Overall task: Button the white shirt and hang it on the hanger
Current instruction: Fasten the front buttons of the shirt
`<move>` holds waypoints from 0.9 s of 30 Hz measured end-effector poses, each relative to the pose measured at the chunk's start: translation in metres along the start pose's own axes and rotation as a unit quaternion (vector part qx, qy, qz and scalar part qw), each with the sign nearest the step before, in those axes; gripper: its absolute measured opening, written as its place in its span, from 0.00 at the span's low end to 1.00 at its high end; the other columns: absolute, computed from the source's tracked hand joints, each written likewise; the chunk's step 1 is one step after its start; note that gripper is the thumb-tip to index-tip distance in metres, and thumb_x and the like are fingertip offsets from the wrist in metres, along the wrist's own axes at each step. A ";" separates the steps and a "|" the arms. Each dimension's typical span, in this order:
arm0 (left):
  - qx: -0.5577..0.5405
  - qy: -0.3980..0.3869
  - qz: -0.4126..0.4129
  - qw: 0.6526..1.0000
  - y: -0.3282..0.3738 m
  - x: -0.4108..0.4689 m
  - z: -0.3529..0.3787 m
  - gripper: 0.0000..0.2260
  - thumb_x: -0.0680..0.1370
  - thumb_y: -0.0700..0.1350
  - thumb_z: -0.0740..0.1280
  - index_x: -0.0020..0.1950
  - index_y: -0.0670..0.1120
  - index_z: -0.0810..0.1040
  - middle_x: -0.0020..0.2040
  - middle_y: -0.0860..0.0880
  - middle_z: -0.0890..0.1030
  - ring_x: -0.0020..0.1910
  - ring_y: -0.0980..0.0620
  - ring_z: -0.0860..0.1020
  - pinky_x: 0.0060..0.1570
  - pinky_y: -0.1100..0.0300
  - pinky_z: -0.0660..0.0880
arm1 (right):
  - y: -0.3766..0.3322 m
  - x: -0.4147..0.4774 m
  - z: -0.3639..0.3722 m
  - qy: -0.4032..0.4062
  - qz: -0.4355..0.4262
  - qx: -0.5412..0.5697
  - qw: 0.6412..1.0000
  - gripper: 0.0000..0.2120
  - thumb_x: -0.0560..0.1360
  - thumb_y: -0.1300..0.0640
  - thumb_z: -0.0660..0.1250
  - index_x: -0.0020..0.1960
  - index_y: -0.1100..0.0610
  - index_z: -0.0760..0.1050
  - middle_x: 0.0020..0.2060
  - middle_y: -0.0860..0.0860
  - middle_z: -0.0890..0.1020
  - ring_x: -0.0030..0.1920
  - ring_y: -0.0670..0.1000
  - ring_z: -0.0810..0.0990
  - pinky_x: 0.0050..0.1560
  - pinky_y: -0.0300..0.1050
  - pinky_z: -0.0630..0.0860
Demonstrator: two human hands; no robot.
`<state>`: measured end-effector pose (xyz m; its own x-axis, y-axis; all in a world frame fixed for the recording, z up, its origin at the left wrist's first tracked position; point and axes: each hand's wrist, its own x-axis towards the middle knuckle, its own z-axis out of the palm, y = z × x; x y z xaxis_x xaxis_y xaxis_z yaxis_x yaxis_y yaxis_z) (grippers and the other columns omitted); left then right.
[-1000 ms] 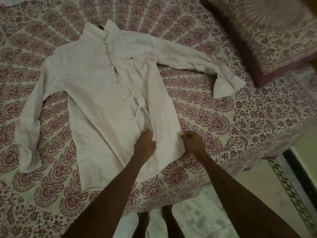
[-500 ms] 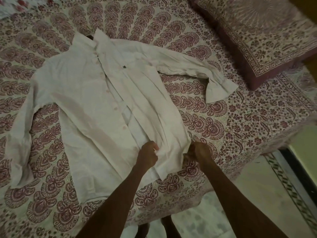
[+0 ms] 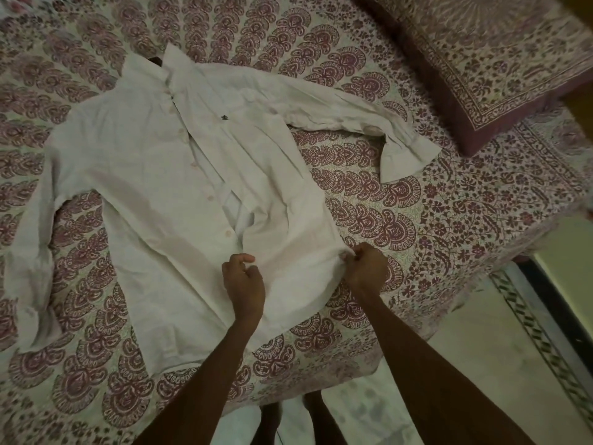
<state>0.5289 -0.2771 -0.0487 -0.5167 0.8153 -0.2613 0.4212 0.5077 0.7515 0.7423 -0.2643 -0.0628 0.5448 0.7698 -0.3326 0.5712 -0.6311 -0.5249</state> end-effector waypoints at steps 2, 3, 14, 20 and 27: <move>0.030 -0.031 0.011 0.999 -0.005 -0.005 -0.001 0.11 0.73 0.30 0.60 0.47 0.43 0.76 0.48 0.45 0.72 0.38 0.63 0.69 0.41 0.65 0.63 | 0.002 -0.004 -0.013 0.053 -0.007 -0.022 0.998 0.06 0.76 0.54 0.70 0.45 0.56 0.77 0.39 0.51 0.82 0.37 0.52 0.77 0.37 0.42 0.68; 0.035 -0.044 0.031 0.998 -0.008 -0.008 -0.001 0.11 0.73 0.29 0.60 0.47 0.43 0.76 0.49 0.45 0.71 0.39 0.64 0.70 0.42 0.66 0.64 | 0.004 -0.007 -0.020 0.073 -0.014 -0.031 0.997 0.05 0.76 0.55 0.69 0.46 0.56 0.76 0.39 0.51 0.80 0.37 0.52 0.76 0.37 0.42 0.67; 0.079 -0.183 0.008 0.980 -0.036 -0.014 -0.001 0.05 0.80 0.39 0.59 0.53 0.47 0.72 0.41 0.50 0.78 0.39 0.46 0.79 0.37 0.56 0.74 | -0.008 -0.013 -0.019 -0.003 0.069 -0.180 0.981 0.21 0.70 0.62 0.69 0.62 0.63 0.70 0.60 0.62 0.73 0.58 0.62 0.74 0.52 0.56 0.77; 0.150 -0.052 0.061 0.985 -0.060 0.010 -0.049 0.07 0.78 0.42 0.62 0.55 0.46 0.73 0.48 0.45 0.80 0.47 0.44 0.78 0.44 0.51 0.76 | -0.049 -0.047 0.011 -0.097 -0.192 -0.084 0.973 0.10 0.74 0.63 0.63 0.54 0.56 0.76 0.49 0.54 0.81 0.51 0.56 0.79 0.47 0.46 0.76; 0.276 -0.022 0.041 0.960 -0.108 0.012 -0.100 0.14 0.75 0.46 0.69 0.58 0.46 0.71 0.55 0.44 0.73 0.54 0.42 0.74 0.47 0.46 0.73 | -0.083 -0.104 0.071 -0.269 -0.228 -0.154 0.923 0.14 0.75 0.46 0.68 0.54 0.54 0.78 0.49 0.52 0.84 0.51 0.54 0.82 0.49 0.46 0.78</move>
<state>0.4025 -0.3502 -0.0727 -0.4376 0.8641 -0.2486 0.7966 0.5008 0.3385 0.5945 -0.2855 -0.0403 -0.1328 0.8459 -0.5166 0.8584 -0.1624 -0.4867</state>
